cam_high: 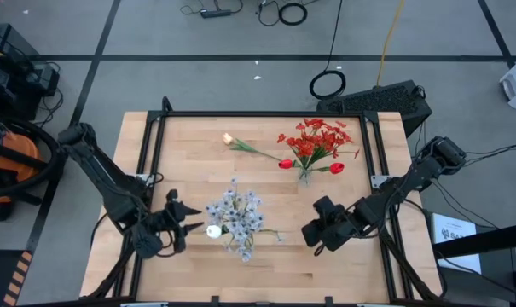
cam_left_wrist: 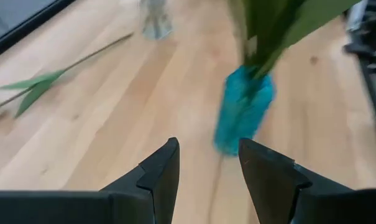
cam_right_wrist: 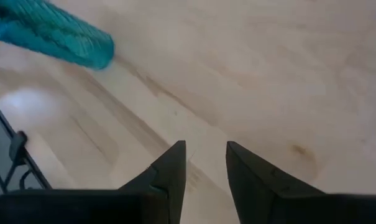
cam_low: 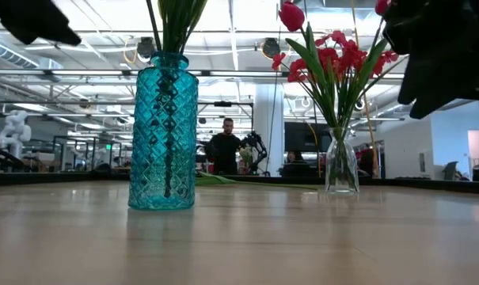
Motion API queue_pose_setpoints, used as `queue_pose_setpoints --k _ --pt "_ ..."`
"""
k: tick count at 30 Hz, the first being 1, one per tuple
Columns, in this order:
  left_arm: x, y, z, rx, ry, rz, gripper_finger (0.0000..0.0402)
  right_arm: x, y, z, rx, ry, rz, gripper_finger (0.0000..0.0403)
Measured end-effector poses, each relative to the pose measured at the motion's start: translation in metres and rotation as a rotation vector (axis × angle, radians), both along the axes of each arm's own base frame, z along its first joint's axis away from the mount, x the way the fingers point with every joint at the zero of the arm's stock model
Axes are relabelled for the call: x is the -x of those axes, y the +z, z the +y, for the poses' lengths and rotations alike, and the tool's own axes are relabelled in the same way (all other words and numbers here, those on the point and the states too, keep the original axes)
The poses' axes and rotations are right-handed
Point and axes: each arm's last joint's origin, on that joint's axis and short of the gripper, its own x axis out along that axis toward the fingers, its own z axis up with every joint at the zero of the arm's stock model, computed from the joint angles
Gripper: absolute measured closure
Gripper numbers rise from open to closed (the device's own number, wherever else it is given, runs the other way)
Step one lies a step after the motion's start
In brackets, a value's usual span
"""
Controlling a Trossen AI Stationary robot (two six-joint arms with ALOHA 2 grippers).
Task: Sort flowers into vase by color
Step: Put the yellow flower into the blue flower vase
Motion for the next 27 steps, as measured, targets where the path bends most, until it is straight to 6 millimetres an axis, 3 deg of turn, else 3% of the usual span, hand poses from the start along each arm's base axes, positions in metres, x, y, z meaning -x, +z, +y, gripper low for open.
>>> queue_pose_setpoints --k 6,13,21,27 --pt "0.008 -0.003 0.015 -0.029 0.058 0.061 0.0230 0.001 -0.003 -0.010 -0.003 -0.013 0.080 0.0318" --pt "0.010 -0.021 0.040 -0.028 0.136 0.090 0.0246 0.002 -0.008 -0.027 -0.018 0.043 0.242 0.0335" --pt "0.000 -0.053 0.071 0.066 0.252 0.102 0.0265 0.001 -0.033 -0.037 -0.082 0.134 0.219 0.0354" --pt "-0.017 -0.062 0.100 0.134 0.361 0.042 0.0270 0.007 -0.050 -0.040 -0.102 0.123 0.197 0.0360"
